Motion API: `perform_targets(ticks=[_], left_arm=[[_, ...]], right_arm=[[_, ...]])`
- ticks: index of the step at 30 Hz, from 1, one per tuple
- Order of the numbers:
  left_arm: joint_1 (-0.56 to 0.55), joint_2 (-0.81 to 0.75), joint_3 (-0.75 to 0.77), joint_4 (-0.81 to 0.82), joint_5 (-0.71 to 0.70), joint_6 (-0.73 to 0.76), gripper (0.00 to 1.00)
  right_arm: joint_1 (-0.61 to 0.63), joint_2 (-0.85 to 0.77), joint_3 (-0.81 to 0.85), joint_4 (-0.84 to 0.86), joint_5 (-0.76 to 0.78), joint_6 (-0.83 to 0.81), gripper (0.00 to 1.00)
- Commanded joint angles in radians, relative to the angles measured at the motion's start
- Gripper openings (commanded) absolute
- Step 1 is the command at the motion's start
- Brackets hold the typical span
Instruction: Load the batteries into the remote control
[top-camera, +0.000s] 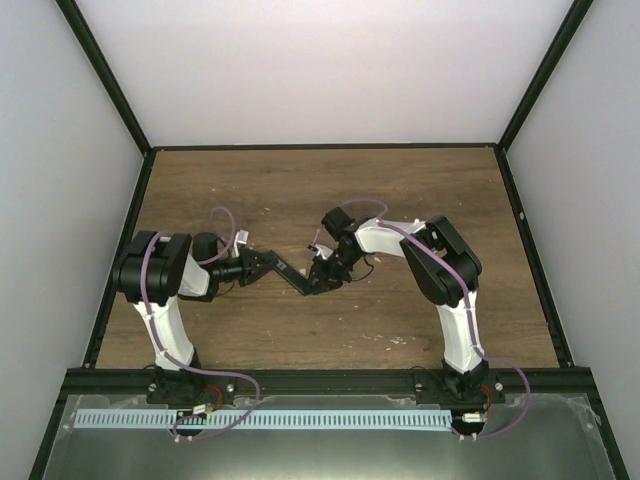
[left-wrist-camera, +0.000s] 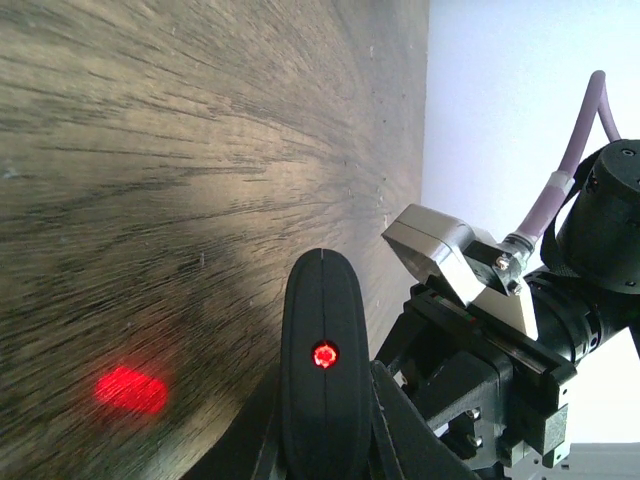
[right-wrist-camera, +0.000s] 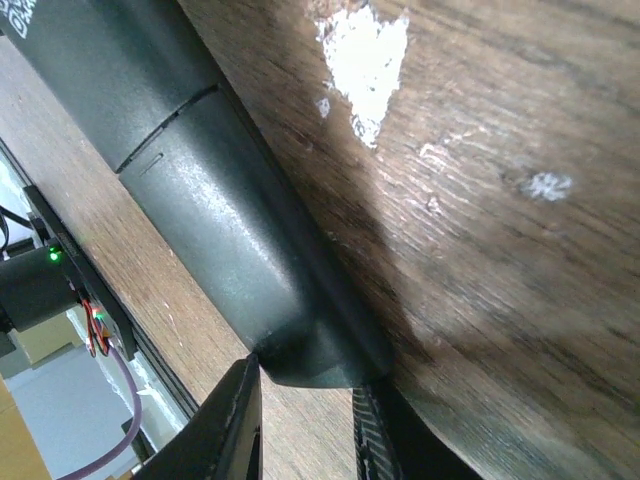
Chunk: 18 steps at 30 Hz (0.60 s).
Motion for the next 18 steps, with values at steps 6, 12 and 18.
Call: perform_targets(ticks=[6, 12, 18], left_arm=[[-0.063, 0.031, -0.019, -0.055, 0.090, 0.029, 0.00], [-0.064, 0.026, -0.018, -0.058, 0.091, 0.029, 0.00], [-0.063, 0.022, -0.016, -0.059, 0.089, 0.028, 0.00]], right_arm=[[0.000, 0.076, 0.035, 0.298, 0.247, -0.024, 0.22], [0.000, 0.081, 0.039, 0.284, 0.248, -0.037, 0.23], [0.000, -0.025, -0.081, 0.312, 0.263, -0.048, 0.28]])
